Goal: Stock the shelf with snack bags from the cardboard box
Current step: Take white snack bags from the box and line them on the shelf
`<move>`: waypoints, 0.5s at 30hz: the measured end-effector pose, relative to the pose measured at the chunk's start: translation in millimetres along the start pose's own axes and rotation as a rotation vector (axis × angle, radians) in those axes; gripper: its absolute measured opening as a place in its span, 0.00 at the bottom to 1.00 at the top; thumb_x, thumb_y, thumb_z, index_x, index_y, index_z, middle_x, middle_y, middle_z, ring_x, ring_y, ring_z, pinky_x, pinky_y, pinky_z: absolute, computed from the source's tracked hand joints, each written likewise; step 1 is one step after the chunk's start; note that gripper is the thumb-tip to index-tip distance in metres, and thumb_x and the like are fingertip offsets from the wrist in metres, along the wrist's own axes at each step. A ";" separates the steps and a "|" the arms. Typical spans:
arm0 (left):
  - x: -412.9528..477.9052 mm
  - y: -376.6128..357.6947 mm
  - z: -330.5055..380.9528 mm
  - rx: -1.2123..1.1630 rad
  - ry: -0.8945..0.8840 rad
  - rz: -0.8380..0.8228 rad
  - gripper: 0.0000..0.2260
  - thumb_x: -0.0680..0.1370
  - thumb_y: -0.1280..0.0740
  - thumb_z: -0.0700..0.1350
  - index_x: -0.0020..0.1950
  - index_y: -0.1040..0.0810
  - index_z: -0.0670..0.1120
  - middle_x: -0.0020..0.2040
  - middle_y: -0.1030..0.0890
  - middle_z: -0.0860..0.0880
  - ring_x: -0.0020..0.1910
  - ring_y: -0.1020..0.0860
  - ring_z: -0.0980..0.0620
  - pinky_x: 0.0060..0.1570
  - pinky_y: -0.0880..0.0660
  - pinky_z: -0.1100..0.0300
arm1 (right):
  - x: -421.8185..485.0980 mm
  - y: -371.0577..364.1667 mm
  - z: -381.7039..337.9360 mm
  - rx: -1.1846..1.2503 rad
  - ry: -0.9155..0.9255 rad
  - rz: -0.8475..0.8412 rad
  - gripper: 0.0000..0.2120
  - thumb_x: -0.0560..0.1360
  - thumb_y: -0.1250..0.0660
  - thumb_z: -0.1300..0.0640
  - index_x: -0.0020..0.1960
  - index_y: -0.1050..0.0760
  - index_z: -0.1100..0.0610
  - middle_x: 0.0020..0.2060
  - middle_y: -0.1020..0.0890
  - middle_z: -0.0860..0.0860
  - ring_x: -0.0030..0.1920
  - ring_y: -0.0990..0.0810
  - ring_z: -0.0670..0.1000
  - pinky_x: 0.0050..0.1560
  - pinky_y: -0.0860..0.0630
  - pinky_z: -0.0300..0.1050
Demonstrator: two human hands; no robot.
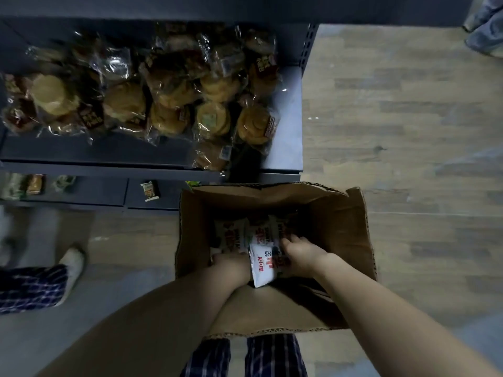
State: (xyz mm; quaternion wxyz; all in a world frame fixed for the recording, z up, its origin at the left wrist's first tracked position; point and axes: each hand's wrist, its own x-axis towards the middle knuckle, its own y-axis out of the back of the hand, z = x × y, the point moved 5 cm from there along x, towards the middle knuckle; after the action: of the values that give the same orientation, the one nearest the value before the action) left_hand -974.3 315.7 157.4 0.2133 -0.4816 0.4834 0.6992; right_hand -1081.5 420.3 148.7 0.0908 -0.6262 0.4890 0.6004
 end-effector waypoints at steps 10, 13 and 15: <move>37.3 -36.2 8.6 0.088 0.197 -0.084 0.31 0.80 0.41 0.46 0.76 0.53 0.38 0.75 0.44 0.40 0.74 0.44 0.40 0.71 0.42 0.47 | 31.7 -37.2 -2.6 -0.036 -0.039 -0.156 0.53 0.69 0.25 0.49 0.78 0.59 0.56 0.76 0.50 0.59 0.74 0.52 0.69 0.73 0.44 0.59; 46.6 -42.6 6.8 0.138 0.167 -0.058 0.34 0.80 0.43 0.50 0.77 0.59 0.40 0.76 0.48 0.41 0.75 0.49 0.40 0.72 0.47 0.40 | 40.0 -38.2 -5.1 -0.047 -0.026 -0.143 0.49 0.68 0.25 0.49 0.77 0.54 0.54 0.75 0.46 0.59 0.73 0.49 0.69 0.72 0.40 0.61; 52.0 -47.4 2.9 0.141 0.172 -0.058 0.35 0.80 0.43 0.52 0.77 0.62 0.41 0.77 0.51 0.41 0.75 0.52 0.40 0.70 0.49 0.36 | 44.0 -40.1 -7.0 -0.041 -0.012 -0.128 0.48 0.68 0.25 0.48 0.76 0.53 0.52 0.74 0.45 0.57 0.73 0.47 0.68 0.70 0.38 0.63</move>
State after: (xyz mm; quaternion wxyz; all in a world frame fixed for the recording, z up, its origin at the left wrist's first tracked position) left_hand -962.5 330.5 89.5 0.2244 -0.5372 0.5338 0.6133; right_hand -1056.7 413.6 94.6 0.1190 -0.6542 0.4349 0.6072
